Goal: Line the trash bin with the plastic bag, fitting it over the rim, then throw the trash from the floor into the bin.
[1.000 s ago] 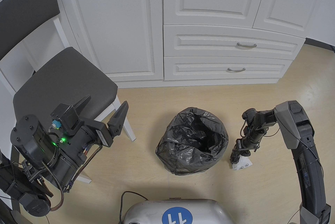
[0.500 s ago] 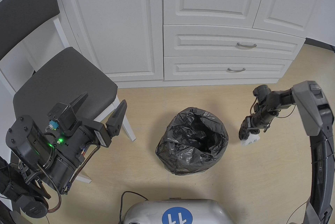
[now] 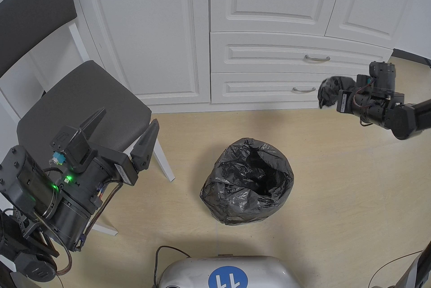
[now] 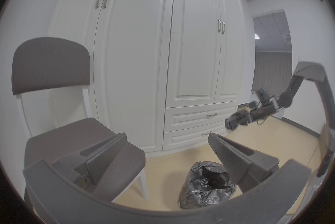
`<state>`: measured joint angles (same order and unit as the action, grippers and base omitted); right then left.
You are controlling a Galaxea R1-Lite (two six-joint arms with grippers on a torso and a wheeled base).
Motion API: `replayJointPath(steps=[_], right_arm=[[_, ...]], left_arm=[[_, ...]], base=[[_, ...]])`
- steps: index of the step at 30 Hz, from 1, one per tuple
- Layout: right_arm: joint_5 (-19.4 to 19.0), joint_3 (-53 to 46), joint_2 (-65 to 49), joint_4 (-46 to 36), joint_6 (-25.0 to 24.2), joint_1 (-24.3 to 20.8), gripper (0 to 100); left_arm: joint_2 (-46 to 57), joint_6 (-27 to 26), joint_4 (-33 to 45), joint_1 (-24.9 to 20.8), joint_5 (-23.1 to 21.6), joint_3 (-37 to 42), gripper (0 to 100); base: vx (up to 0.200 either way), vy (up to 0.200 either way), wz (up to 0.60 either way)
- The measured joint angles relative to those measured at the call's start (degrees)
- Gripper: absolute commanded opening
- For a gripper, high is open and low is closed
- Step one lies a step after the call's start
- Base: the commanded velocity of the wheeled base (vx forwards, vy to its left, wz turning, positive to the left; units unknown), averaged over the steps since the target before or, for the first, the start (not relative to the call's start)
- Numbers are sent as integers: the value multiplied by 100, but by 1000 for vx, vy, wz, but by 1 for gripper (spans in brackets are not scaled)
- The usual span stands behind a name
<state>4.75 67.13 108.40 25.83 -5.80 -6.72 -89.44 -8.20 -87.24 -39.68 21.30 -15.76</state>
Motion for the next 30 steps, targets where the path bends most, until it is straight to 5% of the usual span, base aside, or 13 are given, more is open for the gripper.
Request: replayJointPath(steps=[13,22,30], right_arm=[[191,-2386,-1918,1831,318,-1936,0],[-93,-2160,-2136,-394,-35,-2321,0],[-1074,-1089,-1509,-1590,-958,-2321,0]], left_arm=[[182,-668,-29,5,282,-41,100],[649,-1019,-7,390,284,-206,100],[1257,-1336,110,853,249,-344,100]], base=[[0,0,0],[0,0,0],[0,0,0]])
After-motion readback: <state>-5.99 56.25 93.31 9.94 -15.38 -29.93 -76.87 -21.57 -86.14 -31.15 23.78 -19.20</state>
